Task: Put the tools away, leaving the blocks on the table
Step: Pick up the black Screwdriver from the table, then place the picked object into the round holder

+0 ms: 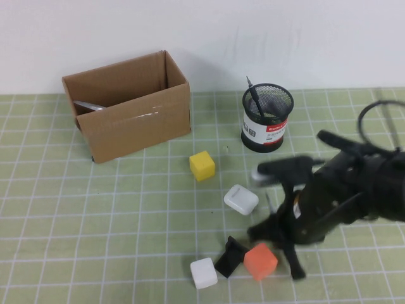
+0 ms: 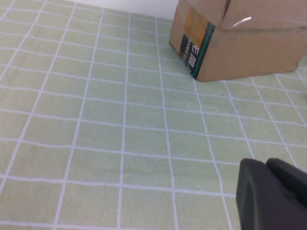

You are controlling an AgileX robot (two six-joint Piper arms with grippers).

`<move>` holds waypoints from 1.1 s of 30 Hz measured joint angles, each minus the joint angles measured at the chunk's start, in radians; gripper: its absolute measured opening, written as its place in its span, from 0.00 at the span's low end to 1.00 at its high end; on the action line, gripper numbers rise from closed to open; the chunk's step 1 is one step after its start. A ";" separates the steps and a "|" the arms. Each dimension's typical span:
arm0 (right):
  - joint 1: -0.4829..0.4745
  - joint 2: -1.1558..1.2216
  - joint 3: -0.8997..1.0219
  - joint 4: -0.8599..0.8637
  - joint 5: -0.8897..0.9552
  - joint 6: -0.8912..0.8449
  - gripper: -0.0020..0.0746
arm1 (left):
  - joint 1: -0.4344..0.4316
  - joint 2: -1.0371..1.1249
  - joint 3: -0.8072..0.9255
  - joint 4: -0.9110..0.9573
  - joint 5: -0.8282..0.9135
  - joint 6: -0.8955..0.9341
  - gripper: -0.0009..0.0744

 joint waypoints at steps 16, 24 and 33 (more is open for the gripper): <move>-0.265 -0.048 -0.126 -0.499 -0.705 0.228 0.02 | 0.000 0.000 0.000 0.000 0.000 0.000 0.01; -0.349 0.131 -0.237 -0.491 -0.919 0.198 0.02 | 0.000 0.000 0.000 0.000 0.000 0.000 0.01; -0.347 0.272 -0.320 -0.433 -0.957 0.114 0.17 | 0.000 0.000 0.000 0.000 0.000 0.000 0.01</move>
